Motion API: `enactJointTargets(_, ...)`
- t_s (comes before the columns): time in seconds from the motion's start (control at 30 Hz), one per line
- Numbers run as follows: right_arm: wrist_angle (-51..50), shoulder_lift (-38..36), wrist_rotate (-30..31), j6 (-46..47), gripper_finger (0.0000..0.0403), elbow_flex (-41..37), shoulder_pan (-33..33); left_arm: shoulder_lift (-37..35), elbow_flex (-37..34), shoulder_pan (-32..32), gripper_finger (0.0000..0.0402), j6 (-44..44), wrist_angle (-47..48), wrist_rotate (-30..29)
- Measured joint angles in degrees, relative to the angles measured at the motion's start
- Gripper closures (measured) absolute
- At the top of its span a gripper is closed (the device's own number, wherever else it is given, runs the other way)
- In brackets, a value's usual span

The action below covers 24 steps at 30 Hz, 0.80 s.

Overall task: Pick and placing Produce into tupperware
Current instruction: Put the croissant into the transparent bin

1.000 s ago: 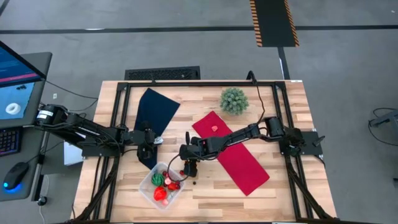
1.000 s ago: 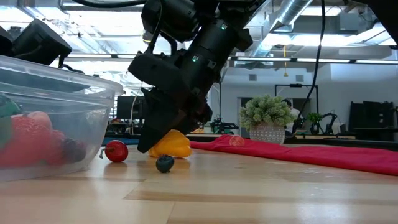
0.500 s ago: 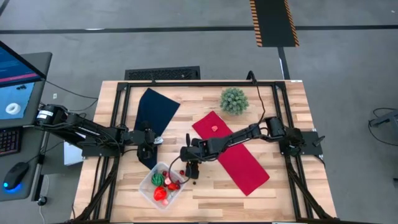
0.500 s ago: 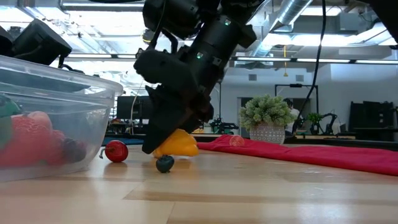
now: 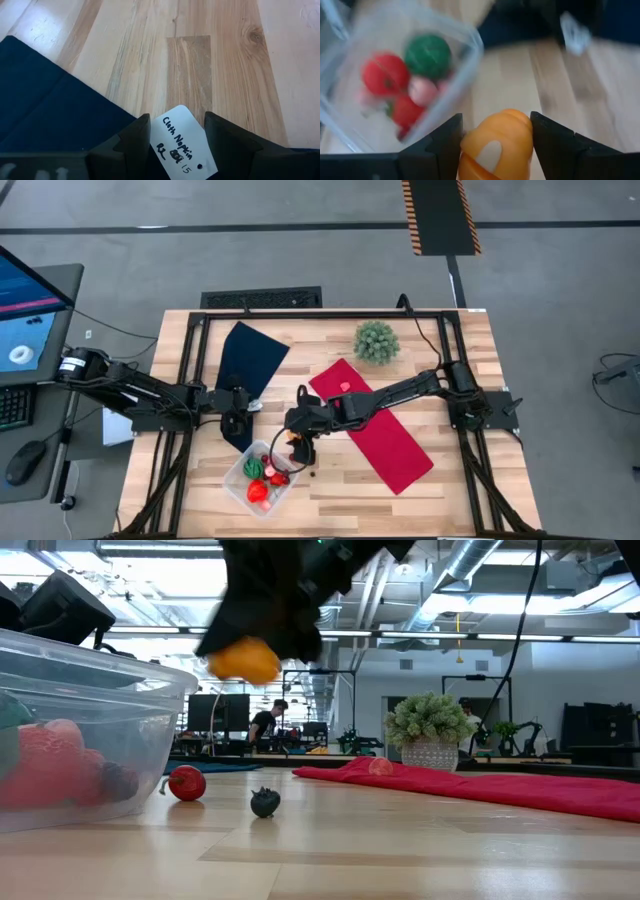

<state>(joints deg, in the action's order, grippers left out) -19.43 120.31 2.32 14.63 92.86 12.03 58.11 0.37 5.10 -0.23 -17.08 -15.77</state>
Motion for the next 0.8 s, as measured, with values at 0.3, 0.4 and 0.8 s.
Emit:
enactJointTargets(0.3, 12.11, -0.88, -7.74, -7.71, 0.0168, 0.07, 4.18, 0.0, -0.01, 0.0, 0.0222, 0.0, -0.09, -0.01)
enactJointTargets(0.4, 14.13, -0.88, -8.3, -9.52, 0.0168, 0.07, 5.55, 0.0, -0.01, 0.01, 0.0222, 0.0, -0.09, -0.02)
enactJointTargets(0.8, 20.26, 2.54, -9.79, -7.62, 0.0168, 1.42, 4.22, 0.0, 0.01, 0.0, 0.0222, 0.0, -0.17, -0.02)
